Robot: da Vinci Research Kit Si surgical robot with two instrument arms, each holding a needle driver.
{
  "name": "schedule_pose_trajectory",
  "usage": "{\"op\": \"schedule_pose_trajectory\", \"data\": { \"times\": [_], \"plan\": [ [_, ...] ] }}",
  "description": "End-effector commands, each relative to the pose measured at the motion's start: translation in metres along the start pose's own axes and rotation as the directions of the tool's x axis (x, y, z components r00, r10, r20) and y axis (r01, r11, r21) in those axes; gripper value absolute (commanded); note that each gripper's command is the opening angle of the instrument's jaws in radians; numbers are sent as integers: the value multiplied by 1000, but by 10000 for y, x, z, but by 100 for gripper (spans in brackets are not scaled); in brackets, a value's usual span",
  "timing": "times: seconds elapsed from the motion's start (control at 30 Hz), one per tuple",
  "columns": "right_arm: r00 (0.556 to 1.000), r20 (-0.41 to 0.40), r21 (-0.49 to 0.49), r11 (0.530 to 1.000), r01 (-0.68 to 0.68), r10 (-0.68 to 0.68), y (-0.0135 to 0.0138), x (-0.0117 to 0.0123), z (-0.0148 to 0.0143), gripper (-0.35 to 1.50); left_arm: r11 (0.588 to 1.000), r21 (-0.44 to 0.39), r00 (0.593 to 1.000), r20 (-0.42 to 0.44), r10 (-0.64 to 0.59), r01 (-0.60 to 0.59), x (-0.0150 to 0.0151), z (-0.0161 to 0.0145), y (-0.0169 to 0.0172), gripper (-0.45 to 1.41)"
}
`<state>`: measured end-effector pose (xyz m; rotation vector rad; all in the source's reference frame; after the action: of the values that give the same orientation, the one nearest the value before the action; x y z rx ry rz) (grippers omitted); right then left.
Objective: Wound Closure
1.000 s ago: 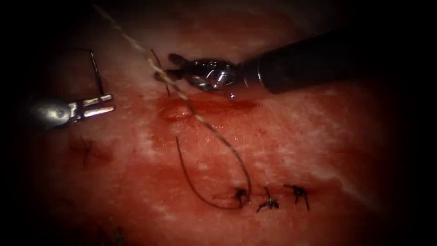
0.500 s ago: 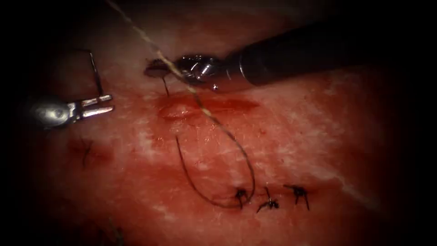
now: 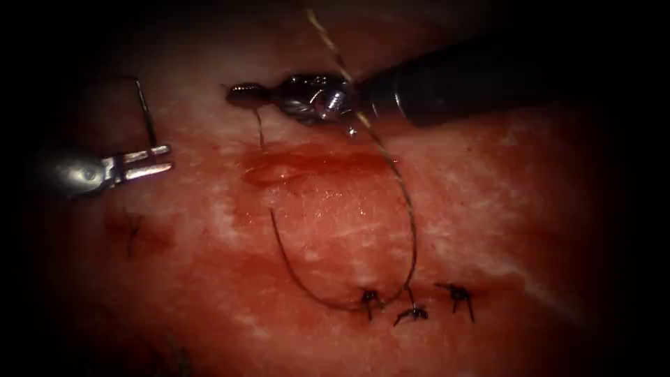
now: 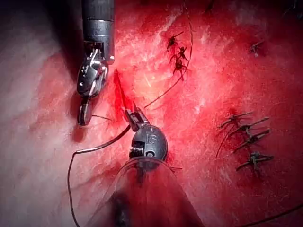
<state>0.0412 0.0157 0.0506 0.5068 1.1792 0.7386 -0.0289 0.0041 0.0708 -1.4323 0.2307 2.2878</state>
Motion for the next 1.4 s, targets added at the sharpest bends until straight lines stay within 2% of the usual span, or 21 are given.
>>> {"op": "schedule_pose_trajectory", "data": {
  "times": [0.03,0.2,0.33,0.77,0.8,0.83,0.87,0.93,1.0,1.1,1.33,1.4],
  "plan": [
    [1000,-3,7,1000,0,0,-9,-4,4,-35,1000,-2,1000,1,-2,2,-5,3,8,-45],
    [997,-72,69,997,36,-31,-52,8,-9,-35,1000,-2,1000,1,-2,2,-5,3,8,-45],
    [994,-102,93,995,44,-35,-70,11,-12,-35,1000,-2,1000,1,-2,2,-5,3,9,-45],
    [989,-119,113,989,96,-82,-72,14,-23,-35,1000,-3,1000,4,-2,2,-4,4,10,-45],
    [989,-120,105,989,100,-87,-72,15,-23,-27,1000,-3,1000,4,-2,2,-4,4,10,-45],
    [987,-130,73,992,105,-95,-69,17,-26,44,1000,-4,1000,6,-1,2,-4,4,9,-45],
    [987,-130,73,992,105,-95,-69,17,-26,44,1000,-4,1000,6,-1,2,-4,4,9,-45],
    [986,-136,29,995,99,-94,-60,22,-36,83,1000,-5,1000,6,-1,1,-6,5,9,-45],
    [986,-139,22,995,95,-91,-58,24,-40,84,1000,-5,1000,6,0,0,-6,5,9,-45],
    [984,-149,-40,995,96,-101,-45,31,-56,111,1000,-9,1000,12,3,-3,-9,6,9,-45],
    [983,-151,-85,992,94,-106,-39,28,-56,120,1000,-14,1000,23,4,-3,-10,7,10,-45],
    [983,-146,-101,990,100,-114,-35,28,-48,120,1000,-13,1000,23,4,-3,-9,8,10,-45]
  ]
}}
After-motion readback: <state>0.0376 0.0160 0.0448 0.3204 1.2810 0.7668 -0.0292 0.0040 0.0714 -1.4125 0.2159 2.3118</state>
